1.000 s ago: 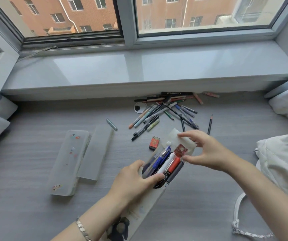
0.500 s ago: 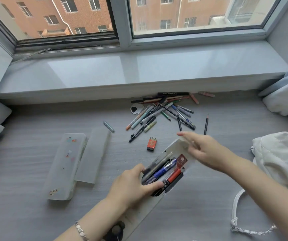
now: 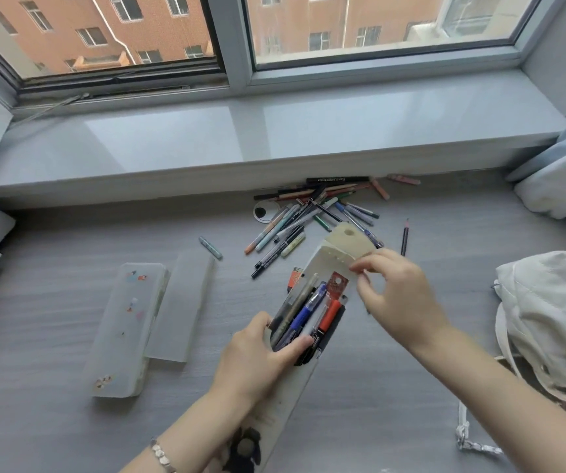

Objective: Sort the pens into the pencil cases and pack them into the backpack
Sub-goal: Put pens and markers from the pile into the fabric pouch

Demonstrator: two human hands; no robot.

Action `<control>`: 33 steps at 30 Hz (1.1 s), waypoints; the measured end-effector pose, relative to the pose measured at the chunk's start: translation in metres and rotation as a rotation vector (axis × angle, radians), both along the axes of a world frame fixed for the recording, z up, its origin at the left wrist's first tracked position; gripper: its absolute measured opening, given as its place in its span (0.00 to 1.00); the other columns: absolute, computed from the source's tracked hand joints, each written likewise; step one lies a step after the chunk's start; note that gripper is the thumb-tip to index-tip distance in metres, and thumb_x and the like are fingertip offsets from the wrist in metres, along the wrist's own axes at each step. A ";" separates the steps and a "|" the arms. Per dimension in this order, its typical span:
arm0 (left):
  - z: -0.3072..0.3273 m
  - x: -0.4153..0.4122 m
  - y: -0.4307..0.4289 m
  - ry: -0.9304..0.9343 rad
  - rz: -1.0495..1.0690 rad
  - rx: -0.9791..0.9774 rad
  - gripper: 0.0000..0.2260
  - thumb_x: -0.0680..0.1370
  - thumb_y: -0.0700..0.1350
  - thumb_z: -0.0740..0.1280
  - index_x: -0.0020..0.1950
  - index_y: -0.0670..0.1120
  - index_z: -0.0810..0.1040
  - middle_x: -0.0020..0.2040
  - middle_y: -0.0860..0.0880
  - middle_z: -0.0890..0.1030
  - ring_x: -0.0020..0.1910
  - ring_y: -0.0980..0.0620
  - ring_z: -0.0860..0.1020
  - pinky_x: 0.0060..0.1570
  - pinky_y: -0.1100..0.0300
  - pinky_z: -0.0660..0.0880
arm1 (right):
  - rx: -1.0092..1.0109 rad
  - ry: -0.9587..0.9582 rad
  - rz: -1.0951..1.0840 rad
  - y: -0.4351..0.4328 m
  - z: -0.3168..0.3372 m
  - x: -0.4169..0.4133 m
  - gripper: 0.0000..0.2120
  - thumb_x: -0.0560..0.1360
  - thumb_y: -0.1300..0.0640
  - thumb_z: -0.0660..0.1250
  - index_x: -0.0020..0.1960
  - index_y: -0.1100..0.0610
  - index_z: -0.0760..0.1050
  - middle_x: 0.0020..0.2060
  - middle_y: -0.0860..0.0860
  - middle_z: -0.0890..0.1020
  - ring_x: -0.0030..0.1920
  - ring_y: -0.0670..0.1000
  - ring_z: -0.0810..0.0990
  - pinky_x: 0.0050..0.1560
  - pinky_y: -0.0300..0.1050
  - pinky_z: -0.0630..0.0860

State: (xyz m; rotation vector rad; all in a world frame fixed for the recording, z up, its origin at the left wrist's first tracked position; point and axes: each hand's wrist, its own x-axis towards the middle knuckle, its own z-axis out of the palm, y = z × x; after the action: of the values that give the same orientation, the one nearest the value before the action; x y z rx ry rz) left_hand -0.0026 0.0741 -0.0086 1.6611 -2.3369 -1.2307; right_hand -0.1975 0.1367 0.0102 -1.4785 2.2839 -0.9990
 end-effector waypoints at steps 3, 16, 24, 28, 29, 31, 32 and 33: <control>-0.002 0.002 -0.004 0.008 -0.028 -0.019 0.20 0.67 0.66 0.66 0.42 0.50 0.70 0.36 0.52 0.78 0.39 0.51 0.76 0.38 0.57 0.70 | 0.106 -0.005 0.074 -0.002 -0.003 0.010 0.14 0.75 0.66 0.62 0.59 0.62 0.76 0.54 0.55 0.80 0.58 0.52 0.75 0.59 0.32 0.63; 0.002 0.002 0.006 0.090 -0.029 -0.213 0.16 0.81 0.52 0.48 0.50 0.45 0.72 0.42 0.47 0.80 0.43 0.46 0.75 0.41 0.55 0.68 | 0.387 -0.218 0.042 -0.017 0.014 0.023 0.13 0.77 0.60 0.56 0.57 0.55 0.76 0.49 0.54 0.81 0.42 0.50 0.78 0.40 0.41 0.74; 0.003 -0.004 0.011 0.026 -0.057 -0.194 0.16 0.81 0.52 0.47 0.50 0.46 0.71 0.44 0.45 0.80 0.47 0.41 0.76 0.42 0.53 0.69 | 0.485 -0.474 0.088 -0.020 0.018 0.005 0.18 0.72 0.67 0.57 0.56 0.54 0.79 0.47 0.50 0.79 0.44 0.47 0.76 0.32 0.29 0.70; 0.006 -0.008 0.009 0.032 -0.041 -0.180 0.16 0.81 0.53 0.47 0.50 0.46 0.71 0.43 0.44 0.81 0.47 0.41 0.76 0.42 0.52 0.70 | 0.294 -0.444 0.020 -0.023 0.019 0.006 0.11 0.75 0.60 0.62 0.53 0.55 0.80 0.44 0.45 0.81 0.41 0.41 0.76 0.38 0.28 0.71; 0.007 -0.008 0.008 0.033 -0.043 -0.187 0.16 0.81 0.53 0.47 0.49 0.46 0.71 0.43 0.44 0.80 0.46 0.41 0.76 0.42 0.53 0.69 | 0.279 -0.419 0.018 -0.024 0.018 0.007 0.10 0.75 0.59 0.63 0.53 0.56 0.81 0.46 0.46 0.82 0.43 0.42 0.77 0.44 0.32 0.73; 0.009 -0.007 0.008 0.022 -0.058 -0.210 0.17 0.81 0.52 0.47 0.48 0.45 0.70 0.41 0.45 0.79 0.45 0.42 0.76 0.41 0.53 0.68 | 0.254 -0.399 -0.008 -0.024 0.016 0.010 0.09 0.75 0.59 0.65 0.52 0.57 0.81 0.49 0.49 0.83 0.47 0.44 0.77 0.50 0.37 0.73; 0.009 -0.007 0.009 0.018 -0.065 -0.218 0.16 0.81 0.52 0.46 0.47 0.45 0.69 0.40 0.45 0.78 0.45 0.42 0.76 0.40 0.53 0.68 | 0.242 -0.408 -0.024 -0.025 0.015 0.013 0.09 0.75 0.59 0.65 0.52 0.57 0.81 0.49 0.50 0.83 0.48 0.45 0.78 0.51 0.38 0.74; 0.010 -0.006 0.009 0.015 -0.070 -0.228 0.16 0.81 0.52 0.46 0.46 0.45 0.68 0.39 0.46 0.77 0.44 0.42 0.76 0.39 0.54 0.67 | 0.236 -0.428 -0.033 -0.025 0.013 0.015 0.09 0.75 0.58 0.65 0.52 0.56 0.81 0.49 0.50 0.83 0.48 0.46 0.78 0.50 0.38 0.75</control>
State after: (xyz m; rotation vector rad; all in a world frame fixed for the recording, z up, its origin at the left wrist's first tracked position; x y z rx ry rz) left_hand -0.0086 0.0833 0.0013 1.5055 -2.4377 -0.9398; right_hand -0.1828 0.1116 0.0232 -1.0206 2.0368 -0.9120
